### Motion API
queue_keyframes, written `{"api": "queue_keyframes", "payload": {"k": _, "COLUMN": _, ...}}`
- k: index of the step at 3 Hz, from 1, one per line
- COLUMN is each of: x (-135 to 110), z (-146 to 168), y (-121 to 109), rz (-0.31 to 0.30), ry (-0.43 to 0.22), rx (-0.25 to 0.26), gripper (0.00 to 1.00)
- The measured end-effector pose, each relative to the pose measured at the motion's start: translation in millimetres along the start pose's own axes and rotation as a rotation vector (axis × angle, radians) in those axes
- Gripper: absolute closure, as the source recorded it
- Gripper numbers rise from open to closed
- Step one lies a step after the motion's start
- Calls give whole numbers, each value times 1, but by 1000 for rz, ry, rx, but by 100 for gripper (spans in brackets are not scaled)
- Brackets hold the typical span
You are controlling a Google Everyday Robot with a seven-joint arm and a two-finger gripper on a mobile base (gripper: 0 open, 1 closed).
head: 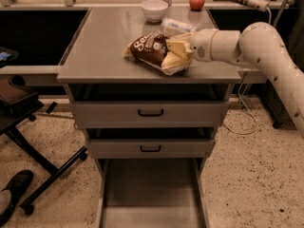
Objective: Pick brown chip bag from bottom drawer and place on counter
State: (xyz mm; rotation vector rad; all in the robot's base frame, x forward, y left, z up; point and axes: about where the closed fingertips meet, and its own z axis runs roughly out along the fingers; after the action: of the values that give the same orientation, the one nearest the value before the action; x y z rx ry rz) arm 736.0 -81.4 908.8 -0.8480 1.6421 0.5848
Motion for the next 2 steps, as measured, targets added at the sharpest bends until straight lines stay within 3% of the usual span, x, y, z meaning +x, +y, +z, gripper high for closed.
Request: {"api": "queue_keyframes", "payload": {"k": 2, "x": 0, "z": 0, "y": 0, "rz": 0, "ry": 0, "rx": 0, "gripper": 35}}
